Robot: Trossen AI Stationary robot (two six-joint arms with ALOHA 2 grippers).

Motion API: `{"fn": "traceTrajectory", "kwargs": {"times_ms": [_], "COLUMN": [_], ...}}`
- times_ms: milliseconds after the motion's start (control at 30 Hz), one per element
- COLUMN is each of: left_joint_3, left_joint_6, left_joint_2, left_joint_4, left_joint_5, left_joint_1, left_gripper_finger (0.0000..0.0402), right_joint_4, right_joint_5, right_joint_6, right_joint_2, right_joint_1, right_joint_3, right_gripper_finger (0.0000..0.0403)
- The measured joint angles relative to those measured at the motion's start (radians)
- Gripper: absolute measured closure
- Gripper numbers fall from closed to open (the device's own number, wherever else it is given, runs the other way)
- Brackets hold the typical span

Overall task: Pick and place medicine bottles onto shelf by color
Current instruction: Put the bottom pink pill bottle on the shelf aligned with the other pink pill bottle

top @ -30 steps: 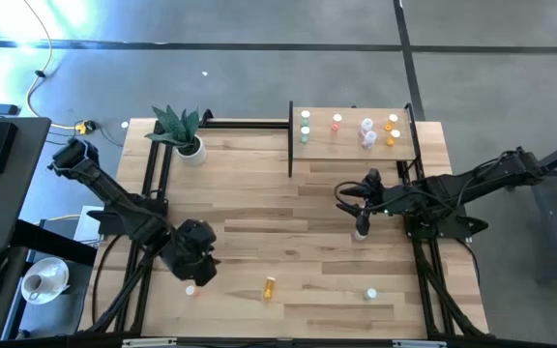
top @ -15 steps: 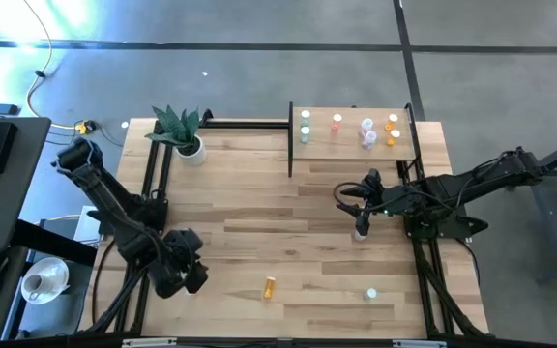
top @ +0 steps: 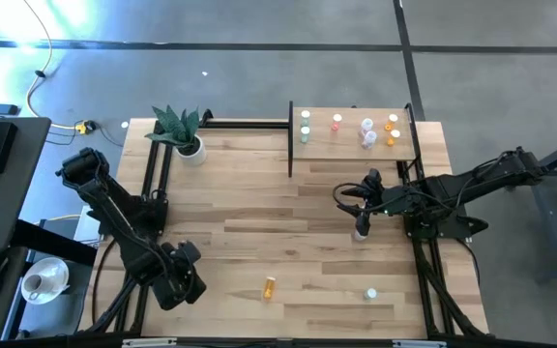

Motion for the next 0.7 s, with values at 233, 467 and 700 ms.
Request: {"fn": "traceTrajectory", "kwargs": {"times_ms": [233,467,700], "left_joint_3": [0.0,0.0,0.0], "left_joint_6": [-0.007,-0.007,-0.001], "left_joint_2": [0.007,0.012,0.012], "left_joint_4": [0.038,0.067,0.107], "left_joint_5": [-0.001,0.007,0.005], "left_joint_1": [-0.022,-0.022,-0.043], "left_gripper_finger": [0.0186,0.0186,0.0186], "right_joint_4": [0.001,0.0,0.0], "right_joint_5": [0.0,0.0,0.016], "right_joint_6": [0.0,-0.005,-0.026], "right_joint_2": [0.0,0.0,0.0], "right_joint_1": [0.0,0.0,0.0], "right_joint_3": [0.0,0.0,0.0], "right_gripper_finger": [0.0205,0.0205,0.0205]}}
